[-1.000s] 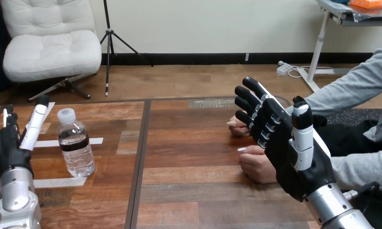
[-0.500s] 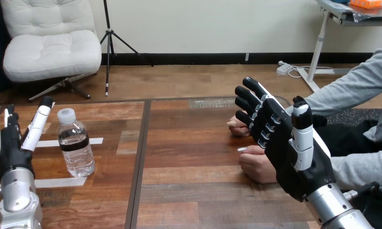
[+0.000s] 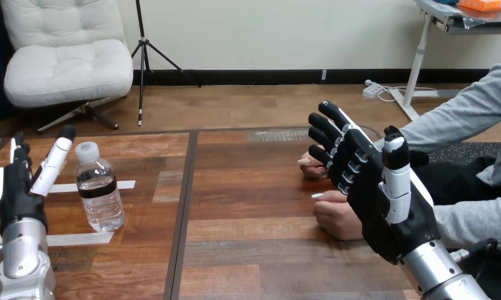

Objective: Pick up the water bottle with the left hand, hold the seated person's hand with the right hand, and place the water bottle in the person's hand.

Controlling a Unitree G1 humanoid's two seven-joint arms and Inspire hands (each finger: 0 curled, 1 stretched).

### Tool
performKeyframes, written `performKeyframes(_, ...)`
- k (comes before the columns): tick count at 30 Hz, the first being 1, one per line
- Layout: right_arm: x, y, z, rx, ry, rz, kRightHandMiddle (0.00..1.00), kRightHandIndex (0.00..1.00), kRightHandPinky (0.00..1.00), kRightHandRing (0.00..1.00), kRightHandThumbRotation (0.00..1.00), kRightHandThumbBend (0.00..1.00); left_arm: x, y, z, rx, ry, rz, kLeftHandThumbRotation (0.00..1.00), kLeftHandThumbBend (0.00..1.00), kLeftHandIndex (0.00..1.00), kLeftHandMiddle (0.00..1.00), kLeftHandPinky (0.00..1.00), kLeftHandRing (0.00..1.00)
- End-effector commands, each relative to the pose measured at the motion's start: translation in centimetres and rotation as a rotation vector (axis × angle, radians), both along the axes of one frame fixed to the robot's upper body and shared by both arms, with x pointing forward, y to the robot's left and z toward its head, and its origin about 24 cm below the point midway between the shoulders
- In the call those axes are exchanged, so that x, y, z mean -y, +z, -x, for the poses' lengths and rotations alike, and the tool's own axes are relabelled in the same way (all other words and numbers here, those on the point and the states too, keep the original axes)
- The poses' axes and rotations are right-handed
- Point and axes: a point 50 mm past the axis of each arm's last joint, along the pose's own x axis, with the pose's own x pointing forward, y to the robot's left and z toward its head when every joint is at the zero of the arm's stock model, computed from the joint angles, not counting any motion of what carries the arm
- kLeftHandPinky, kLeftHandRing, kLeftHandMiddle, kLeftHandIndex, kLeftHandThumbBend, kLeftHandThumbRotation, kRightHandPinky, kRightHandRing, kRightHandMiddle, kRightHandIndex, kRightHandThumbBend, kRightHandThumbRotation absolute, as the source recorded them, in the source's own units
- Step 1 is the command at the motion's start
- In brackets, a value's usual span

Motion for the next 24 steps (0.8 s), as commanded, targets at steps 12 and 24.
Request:
performKeyframes(12,-0.10,1.85,-0.59,0.080,0.004,0.008,0.96,0.96,1.00,0.98,1.00,1.00,0.25,1.12,-0.71,0.095,-0.019,0.056,0.40,1.00,1.00,1.00,1.00,1.00)
performKeyframes(24,-0.11,1.85,-0.60,0.079,0.004,0.014,0.96,0.96,1.00,0.99,1.00,1.00,0.32,1.29,-0.74,0.115,-0.035,0.061,0.35,1.00,1.00,1.00,1.00,1.00)
